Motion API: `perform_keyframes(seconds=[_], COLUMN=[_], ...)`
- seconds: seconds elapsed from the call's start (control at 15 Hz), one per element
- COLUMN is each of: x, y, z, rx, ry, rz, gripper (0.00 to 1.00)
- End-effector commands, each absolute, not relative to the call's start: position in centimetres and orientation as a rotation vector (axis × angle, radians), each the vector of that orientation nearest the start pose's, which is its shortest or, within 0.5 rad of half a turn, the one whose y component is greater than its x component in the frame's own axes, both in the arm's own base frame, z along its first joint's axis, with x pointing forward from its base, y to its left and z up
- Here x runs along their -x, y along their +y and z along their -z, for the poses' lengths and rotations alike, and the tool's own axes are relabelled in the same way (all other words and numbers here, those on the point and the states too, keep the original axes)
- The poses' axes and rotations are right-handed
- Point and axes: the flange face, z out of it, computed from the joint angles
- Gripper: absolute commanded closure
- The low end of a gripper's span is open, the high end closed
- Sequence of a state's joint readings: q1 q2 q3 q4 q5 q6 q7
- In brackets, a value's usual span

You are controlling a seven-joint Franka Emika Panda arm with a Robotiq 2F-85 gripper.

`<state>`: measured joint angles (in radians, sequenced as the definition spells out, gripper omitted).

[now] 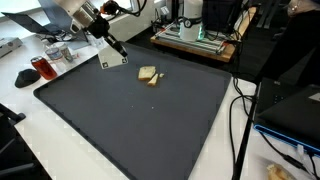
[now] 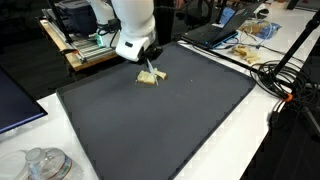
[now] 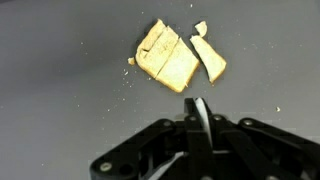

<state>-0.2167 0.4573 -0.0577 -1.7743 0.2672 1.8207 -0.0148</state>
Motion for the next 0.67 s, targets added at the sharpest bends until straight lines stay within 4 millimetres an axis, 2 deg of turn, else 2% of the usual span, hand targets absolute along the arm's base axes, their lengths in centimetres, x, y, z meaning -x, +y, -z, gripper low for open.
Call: perform_keyframes(seconds=[0.0, 0.33, 0.6], x=[-55.0, -52.4, -51.8], y=[-12.6, -9.4, -5.4], z=[-30.2, -32.9, -34.3], rx=[2.759, 2.836, 2.921], ry=[0.544, 0.546, 0.523], rz=[-0.427, -0.311, -0.276], gripper=[0.99, 0.99, 0.99])
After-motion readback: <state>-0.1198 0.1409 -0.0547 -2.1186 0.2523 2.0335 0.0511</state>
